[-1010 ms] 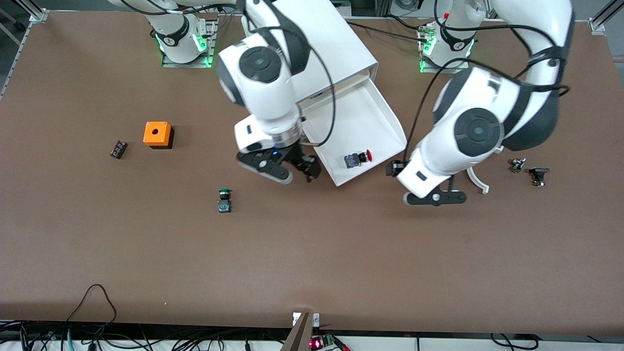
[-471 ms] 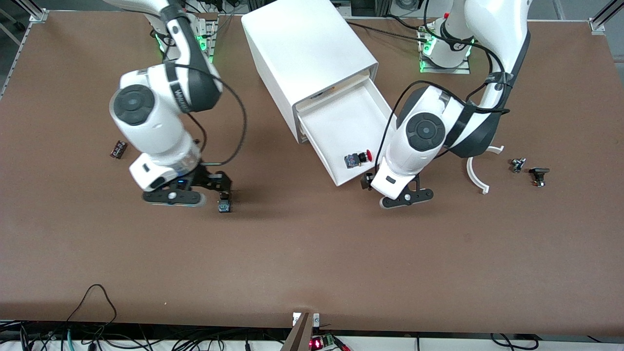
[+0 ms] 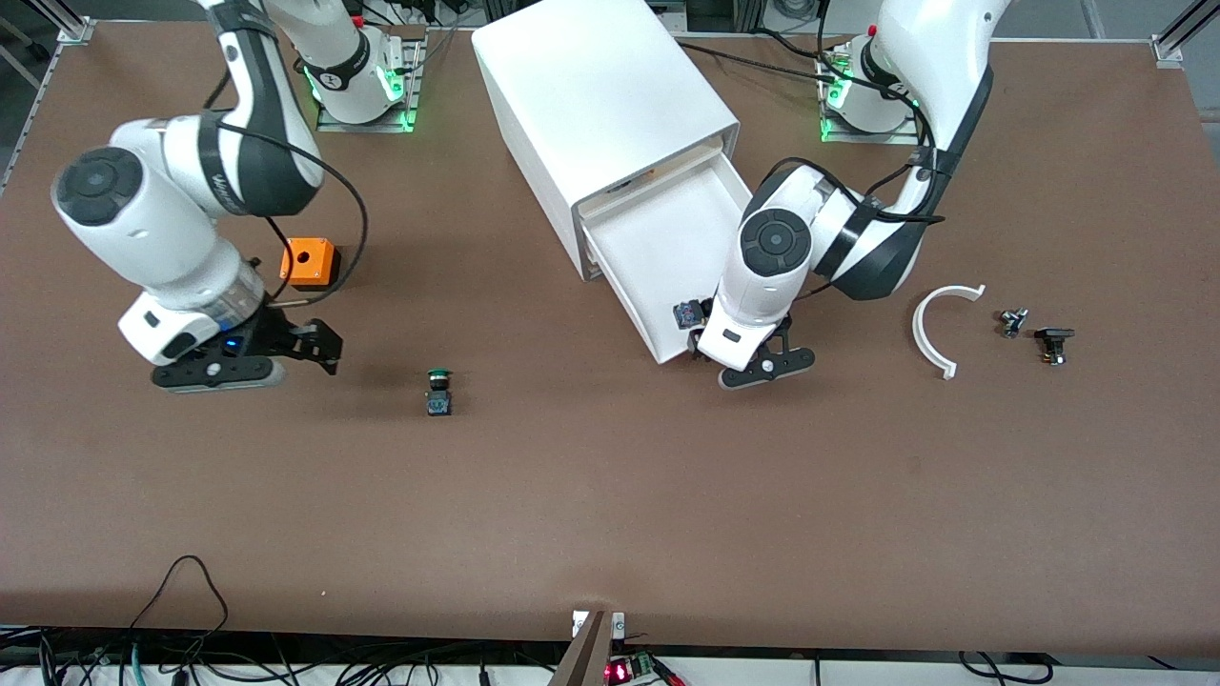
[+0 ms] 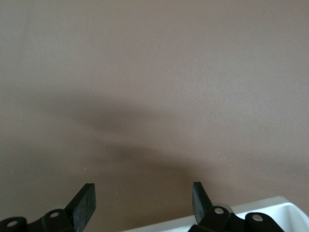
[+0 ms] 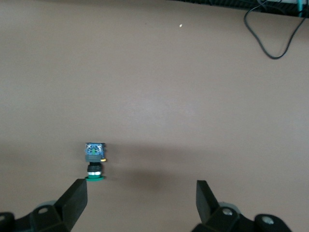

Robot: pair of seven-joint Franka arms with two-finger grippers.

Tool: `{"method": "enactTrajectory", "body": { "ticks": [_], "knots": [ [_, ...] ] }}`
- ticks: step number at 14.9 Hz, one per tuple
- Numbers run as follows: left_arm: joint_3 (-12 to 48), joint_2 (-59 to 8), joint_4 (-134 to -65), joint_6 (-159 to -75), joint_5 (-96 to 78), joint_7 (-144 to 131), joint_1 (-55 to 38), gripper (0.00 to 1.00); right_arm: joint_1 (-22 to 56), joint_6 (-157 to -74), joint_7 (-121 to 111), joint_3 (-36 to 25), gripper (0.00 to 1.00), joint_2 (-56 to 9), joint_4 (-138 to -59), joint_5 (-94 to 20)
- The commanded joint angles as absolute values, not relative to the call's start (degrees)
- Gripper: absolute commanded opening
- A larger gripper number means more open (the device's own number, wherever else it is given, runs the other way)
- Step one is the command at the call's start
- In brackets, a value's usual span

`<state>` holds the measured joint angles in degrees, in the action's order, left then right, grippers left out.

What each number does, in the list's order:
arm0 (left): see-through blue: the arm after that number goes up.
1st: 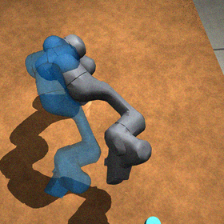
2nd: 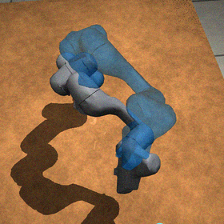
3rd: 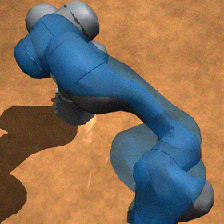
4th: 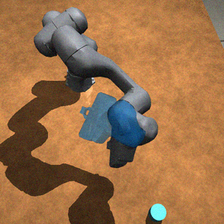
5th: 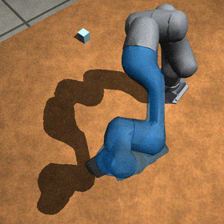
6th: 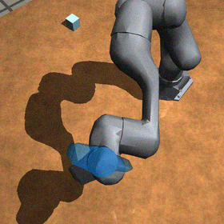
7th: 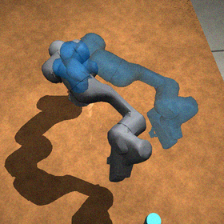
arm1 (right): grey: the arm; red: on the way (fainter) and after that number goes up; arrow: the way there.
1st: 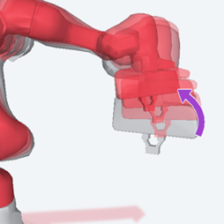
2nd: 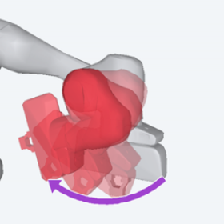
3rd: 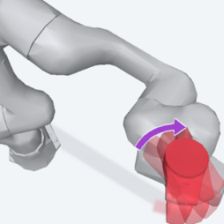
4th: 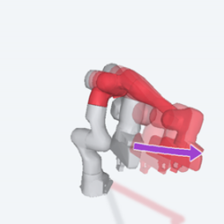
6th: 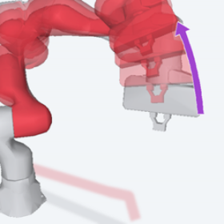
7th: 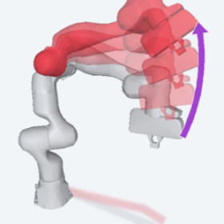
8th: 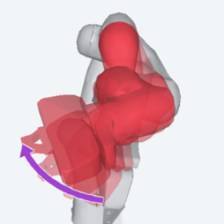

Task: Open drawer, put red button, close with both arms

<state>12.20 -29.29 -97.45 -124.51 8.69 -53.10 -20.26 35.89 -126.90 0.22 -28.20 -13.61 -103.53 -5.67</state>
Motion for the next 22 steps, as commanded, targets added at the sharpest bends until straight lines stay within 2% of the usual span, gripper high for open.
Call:
{"method": "enactTrajectory", "body": {
  "ticks": [1,3,6,9,10,17,19,21,22],
  "knots": [
    [11.95,-26.72,-101.86,-126.03,10.28,-57.21,-22.06,0.88,36.3,-123.59,-2.64,-30.14,1.0,-8.28,-105.47,-6.33],
    [12.13,-26.28,-102.22,-125.95,10.28,-58.18,-22.5,0.88,36.3,-119.55,-2.72,-30.5,1.0,-5.29,-104.86,-6.15],
    [13.79,-24.0,-104.84,-125.51,10.2,-58.36,-22.41,0.88,36.3,-117.78,-2.72,-31.29,1.0,-2.03,-104.59,-5.28],
    [17.04,-22.24,-107.92,-125.51,10.2,-64.57,-22.32,0.88,36.12,-114.97,-2.46,-31.47,1.0,-0.53,-103.89,-3.61],
    [18.79,-22.24,-108.28,-125.51,10.2,-66.17,-21.98,0.88,33.95,-113.48,-2.29,-30.33,1.0,-0.53,-102.76,-2.99],
    [24.87,-21.8,-109.69,-123.67,9.58,-71.02,-21.71,0.88,6.18,-108.11,-2.11,-3.11,1.0,2.02,-100.46,-2.72],
    [26.45,-21.71,-109.69,-122.52,9.32,-71.02,-21.27,0.89,4.83,-106.97,-2.11,-2.02,1.0,2.98,-100.46,-2.72],
    [28.73,-21.71,-109.69,-121.99,7.49,-70.58,-19.78,0.97,4.92,-105.65,-2.02,-2.02,1.0,3.43,-100.37,-2.72],
    [29.7,-21.88,-109.69,-121.99,4.86,-70.23,-18.91,0.97,4.92,-105.12,-2.28,-2.02,1.0,3.43,-99.94,-2.72]
  ]
}}
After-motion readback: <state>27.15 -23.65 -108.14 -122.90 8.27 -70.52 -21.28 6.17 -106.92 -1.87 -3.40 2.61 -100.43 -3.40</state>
